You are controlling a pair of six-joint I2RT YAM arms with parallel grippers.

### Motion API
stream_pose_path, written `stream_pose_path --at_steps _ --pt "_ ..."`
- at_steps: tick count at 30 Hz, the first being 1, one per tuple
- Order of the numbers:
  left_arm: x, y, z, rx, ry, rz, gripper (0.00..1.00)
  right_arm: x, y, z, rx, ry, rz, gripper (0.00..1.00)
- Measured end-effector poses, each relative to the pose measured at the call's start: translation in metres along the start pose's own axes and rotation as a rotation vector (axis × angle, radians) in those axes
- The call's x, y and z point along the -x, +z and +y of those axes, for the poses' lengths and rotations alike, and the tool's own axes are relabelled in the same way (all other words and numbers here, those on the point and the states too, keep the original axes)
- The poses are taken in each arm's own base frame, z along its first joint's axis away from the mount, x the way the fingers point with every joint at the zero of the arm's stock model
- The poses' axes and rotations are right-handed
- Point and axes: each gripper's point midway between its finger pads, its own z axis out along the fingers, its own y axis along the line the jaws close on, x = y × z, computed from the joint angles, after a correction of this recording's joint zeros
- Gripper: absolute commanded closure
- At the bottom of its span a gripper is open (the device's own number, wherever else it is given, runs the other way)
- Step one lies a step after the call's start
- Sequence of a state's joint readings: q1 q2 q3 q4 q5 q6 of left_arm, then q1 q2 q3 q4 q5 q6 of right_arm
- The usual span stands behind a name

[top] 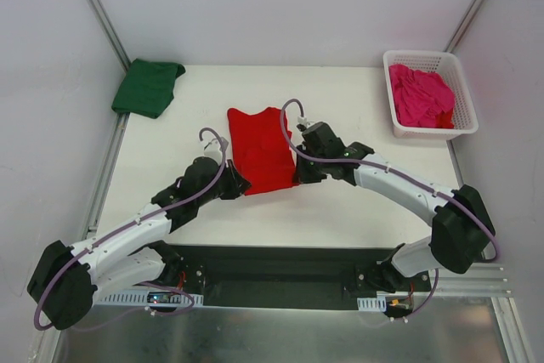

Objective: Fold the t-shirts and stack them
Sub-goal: Fold the long partially folded tshirt into a neat square

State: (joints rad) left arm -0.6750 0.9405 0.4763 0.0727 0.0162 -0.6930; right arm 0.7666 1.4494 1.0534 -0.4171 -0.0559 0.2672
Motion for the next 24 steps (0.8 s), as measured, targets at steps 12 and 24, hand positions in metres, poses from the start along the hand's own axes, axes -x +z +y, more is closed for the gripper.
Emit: stream_pose_path --at_steps 12,24 --pt "0.026 0.008 -0.008 0.029 0.042 -0.044 1.0 0.048 -0.007 0.003 0.003 -0.023 -0.072 0.98" --pt "0.082 0.029 0.01 0.109 0.046 -0.11 1.0 0.094 0.013 0.0 0.002 -0.043 -0.081 0.99"
